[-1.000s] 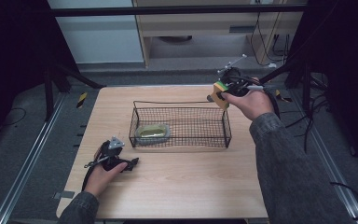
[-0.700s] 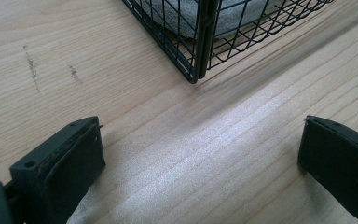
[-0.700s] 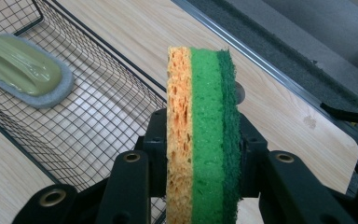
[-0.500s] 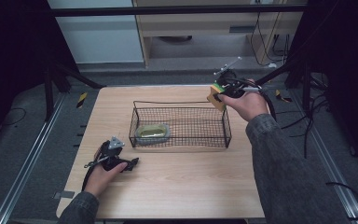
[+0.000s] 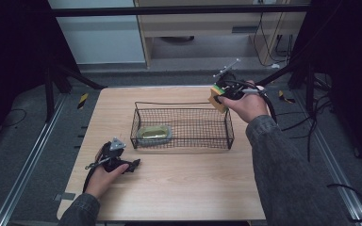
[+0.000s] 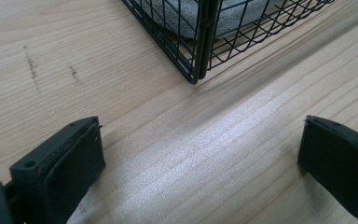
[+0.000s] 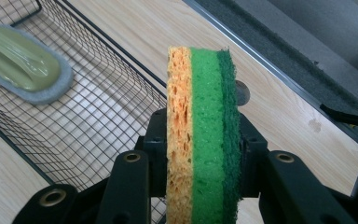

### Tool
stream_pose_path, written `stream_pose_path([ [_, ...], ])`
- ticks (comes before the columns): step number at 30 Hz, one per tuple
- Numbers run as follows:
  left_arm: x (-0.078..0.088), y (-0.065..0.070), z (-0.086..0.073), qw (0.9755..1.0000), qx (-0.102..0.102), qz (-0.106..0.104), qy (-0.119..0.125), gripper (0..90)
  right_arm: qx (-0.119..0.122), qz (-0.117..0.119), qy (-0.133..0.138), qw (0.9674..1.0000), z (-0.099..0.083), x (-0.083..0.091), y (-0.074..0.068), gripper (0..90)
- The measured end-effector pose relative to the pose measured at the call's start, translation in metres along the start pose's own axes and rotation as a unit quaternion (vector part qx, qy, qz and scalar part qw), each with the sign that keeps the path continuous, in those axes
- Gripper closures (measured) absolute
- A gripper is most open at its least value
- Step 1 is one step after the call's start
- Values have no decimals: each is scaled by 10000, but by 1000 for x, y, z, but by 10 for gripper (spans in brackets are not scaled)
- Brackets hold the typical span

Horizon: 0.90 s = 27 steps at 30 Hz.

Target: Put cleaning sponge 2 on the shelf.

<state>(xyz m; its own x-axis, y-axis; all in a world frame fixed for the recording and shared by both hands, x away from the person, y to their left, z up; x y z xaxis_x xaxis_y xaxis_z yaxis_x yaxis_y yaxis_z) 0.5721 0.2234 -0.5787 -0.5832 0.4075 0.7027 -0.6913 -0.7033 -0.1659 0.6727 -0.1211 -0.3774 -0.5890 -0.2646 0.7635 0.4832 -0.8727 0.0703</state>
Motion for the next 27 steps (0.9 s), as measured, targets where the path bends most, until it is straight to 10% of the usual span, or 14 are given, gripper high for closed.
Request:
stream_pose_path([
  [27,-1,-1,1,10000,0,1,13,0,10,68,-445,9990,-32,-31,5,649],
])
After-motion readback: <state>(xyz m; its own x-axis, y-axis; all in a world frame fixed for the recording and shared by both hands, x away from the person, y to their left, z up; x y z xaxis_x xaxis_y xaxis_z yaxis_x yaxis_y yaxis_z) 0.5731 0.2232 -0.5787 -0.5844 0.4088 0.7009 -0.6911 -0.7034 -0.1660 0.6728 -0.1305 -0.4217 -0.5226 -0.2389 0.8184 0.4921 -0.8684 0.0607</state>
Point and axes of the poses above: each handheld gripper's, and its own axes: x roughly backward along the jaws, z roughly out of its top, y roughly to its right, the point moved 10 cm from there along -x, roughly forward along the jaws, and after that the axes turned 12 degrees about -x, right-handed, at the moved point
